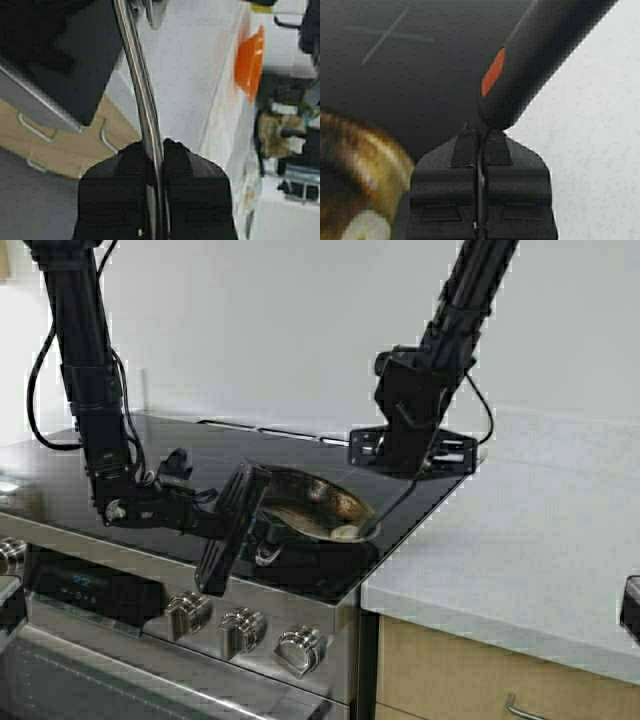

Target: Add oil to the pan and cook the shrimp and serve it

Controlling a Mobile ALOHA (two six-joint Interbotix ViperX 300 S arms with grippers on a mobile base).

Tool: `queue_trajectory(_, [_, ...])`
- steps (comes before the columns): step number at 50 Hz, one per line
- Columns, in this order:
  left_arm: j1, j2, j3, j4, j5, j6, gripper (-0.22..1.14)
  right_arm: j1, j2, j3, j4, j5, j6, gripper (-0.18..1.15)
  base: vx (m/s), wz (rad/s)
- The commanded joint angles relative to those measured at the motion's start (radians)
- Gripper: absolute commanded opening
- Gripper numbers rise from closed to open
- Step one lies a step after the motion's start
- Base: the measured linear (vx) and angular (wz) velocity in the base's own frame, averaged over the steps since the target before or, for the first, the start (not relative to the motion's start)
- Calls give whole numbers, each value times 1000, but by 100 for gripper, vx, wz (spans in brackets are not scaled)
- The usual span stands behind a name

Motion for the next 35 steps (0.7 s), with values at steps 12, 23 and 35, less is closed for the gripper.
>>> queue_trajectory(12, [-3,-40,-20,-2,-15,-9,3,64,34,-8,-23,29,2,8,0,0])
queue_trajectory(23, [-3,-38,-17,6,-15,-12,3,89,94,-15,-15,29,163,8,0,0])
queue_trajectory(35, [-2,-28,-18,61,-8,-58,3,86,155,-64,-32,29,270,8,0,0])
